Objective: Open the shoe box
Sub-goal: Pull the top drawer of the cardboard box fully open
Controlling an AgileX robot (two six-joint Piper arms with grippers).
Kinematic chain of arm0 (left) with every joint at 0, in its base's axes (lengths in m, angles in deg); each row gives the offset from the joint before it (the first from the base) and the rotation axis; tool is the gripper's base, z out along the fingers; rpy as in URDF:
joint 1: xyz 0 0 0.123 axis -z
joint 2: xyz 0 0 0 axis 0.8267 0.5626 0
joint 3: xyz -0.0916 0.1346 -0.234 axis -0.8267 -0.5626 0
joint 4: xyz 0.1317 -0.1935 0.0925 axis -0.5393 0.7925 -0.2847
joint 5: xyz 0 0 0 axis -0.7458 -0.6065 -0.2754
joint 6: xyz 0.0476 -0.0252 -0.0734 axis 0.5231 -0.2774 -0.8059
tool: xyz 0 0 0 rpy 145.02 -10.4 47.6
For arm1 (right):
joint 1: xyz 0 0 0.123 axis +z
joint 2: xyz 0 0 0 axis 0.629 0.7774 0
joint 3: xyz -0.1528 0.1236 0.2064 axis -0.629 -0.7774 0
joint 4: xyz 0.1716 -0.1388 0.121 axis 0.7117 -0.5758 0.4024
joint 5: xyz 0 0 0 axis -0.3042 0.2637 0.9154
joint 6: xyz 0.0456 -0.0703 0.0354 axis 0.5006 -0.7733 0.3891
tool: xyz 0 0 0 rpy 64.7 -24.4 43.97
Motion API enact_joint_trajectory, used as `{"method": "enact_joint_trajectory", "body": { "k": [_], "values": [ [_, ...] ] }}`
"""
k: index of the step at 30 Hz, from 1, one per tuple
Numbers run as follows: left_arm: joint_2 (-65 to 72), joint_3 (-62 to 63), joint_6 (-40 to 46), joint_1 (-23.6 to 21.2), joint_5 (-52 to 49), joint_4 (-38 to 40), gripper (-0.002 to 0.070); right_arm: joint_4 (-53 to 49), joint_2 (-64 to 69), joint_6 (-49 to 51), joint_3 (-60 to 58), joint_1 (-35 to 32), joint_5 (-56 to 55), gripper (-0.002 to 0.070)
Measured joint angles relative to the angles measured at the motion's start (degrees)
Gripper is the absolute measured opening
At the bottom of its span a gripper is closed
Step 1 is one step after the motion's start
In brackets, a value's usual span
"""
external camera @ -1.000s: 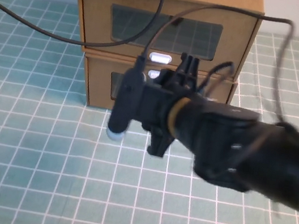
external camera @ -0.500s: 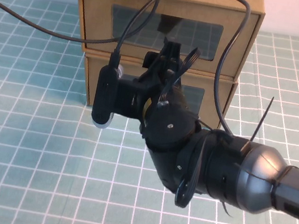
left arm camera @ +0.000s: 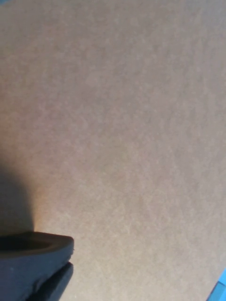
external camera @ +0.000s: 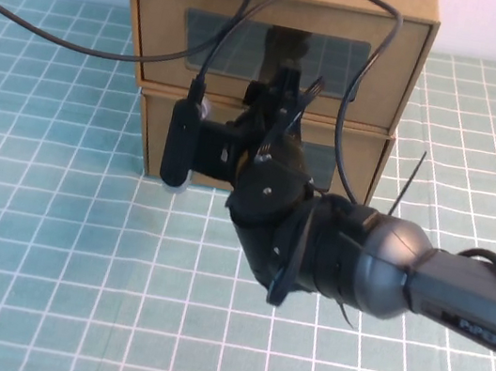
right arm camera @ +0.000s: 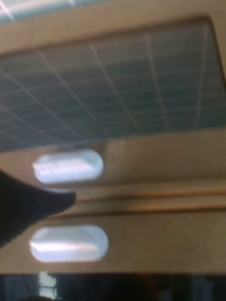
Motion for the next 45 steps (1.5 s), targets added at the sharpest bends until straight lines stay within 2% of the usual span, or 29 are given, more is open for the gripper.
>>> {"method": "enact_joint_trajectory", "body": {
  "k": [7, 11, 14, 19, 21, 32, 45],
  "values": [
    [0.00, 0.00, 0.00, 0.00, 0.00, 0.00, -0.0004, 0.00, 2.34, 0.00, 3.14, -2.09, -0.01, 0.0364],
    [0.14, 0.00, 0.00, 0.00, 0.11, 0.14, -0.0003, -0.10, 2.47, 0.00, 3.54, -3.24, -1.42, 0.0328],
    [0.38, 0.00, 0.00, 0.00, 0.49, 0.35, -0.0003, -0.10, 2.85, 0.00, 3.93, -3.74, -1.86, 0.0253],
    [1.03, 0.13, -0.10, 0.00, 0.58, 1.33, -0.0004, -0.40, 3.07, -0.15, 4.28, -3.88, -1.86, 0.0069],
    [1.33, 0.25, -0.41, 0.00, 0.58, 1.86, -0.0003, 0.00, 3.30, -0.15, 4.28, -3.88, -1.58, 0.0029],
    [1.54, 0.46, -1.83, -0.04, 0.48, 2.11, -0.0003, 1.34, 3.30, -0.28, 4.28, -2.42, 1.10, 0.0015],
    [1.75, 0.46, -2.45, -0.13, 0.84, 2.11, -0.0004, 3.89, 3.33, -0.28, 3.28, 5.10, 11.55, 0.0011]
  ]
}}
